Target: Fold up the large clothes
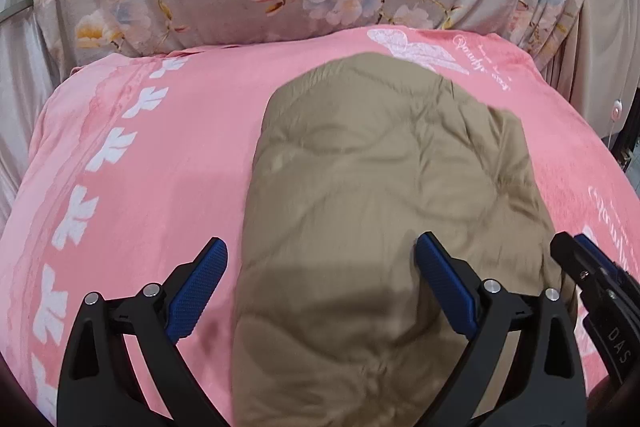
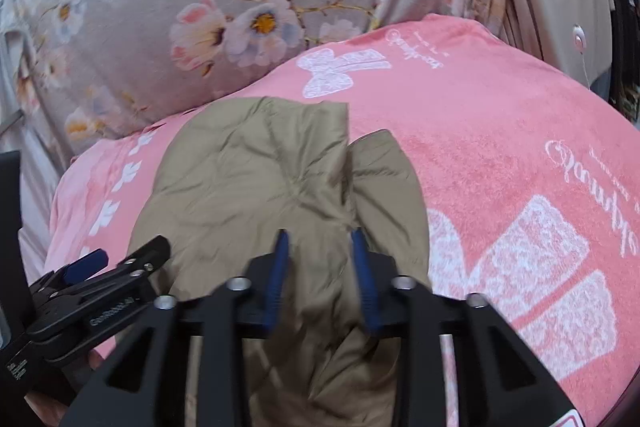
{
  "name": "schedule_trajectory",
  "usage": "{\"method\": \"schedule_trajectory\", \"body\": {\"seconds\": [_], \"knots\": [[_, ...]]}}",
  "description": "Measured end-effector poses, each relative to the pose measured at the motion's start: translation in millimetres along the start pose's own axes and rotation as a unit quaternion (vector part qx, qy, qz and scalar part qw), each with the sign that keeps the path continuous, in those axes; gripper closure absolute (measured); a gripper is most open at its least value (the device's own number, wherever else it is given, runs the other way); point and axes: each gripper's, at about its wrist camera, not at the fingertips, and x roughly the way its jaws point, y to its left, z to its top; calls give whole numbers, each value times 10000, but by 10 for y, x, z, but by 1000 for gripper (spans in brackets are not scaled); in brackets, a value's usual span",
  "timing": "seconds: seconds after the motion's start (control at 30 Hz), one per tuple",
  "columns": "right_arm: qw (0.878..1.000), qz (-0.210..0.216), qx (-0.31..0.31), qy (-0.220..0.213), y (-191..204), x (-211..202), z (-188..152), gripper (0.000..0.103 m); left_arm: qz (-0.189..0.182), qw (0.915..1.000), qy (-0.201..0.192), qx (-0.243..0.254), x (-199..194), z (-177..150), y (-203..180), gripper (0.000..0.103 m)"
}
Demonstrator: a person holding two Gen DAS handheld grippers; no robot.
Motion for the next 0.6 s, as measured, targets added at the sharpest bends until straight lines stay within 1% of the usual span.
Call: {"method": "schedule_trajectory", "body": {"seconds": [0.03,0.13,0.2,0.33,0.4,0.5,0.6], "knots": [[9999,-13,-104,14,45,7,-45,91,21,10000,45,46,-7,-50,-6,10],[9994,-65,-279,193,74,158,-206,92,38,9998,107,151,-2,-192,-20,10],[9993,-104,-303,190,66,190,-281,93,-6,9998,157,146,25,-257,-4,9],[9976,-296,-608,110,91,254,-413,93,-188,9992,346,-80,143,-313,80,5],[9972,-343,-663,49,99,270,-467,93,-260,9988,404,-131,196,-334,103,5],[9968,-392,-703,-36,103,278,-518,93,-172,9993,345,-12,202,-359,60,5],[9968,-390,-690,-28,93,293,-522,93,-46,9996,252,108,206,-381,9,5]]}}
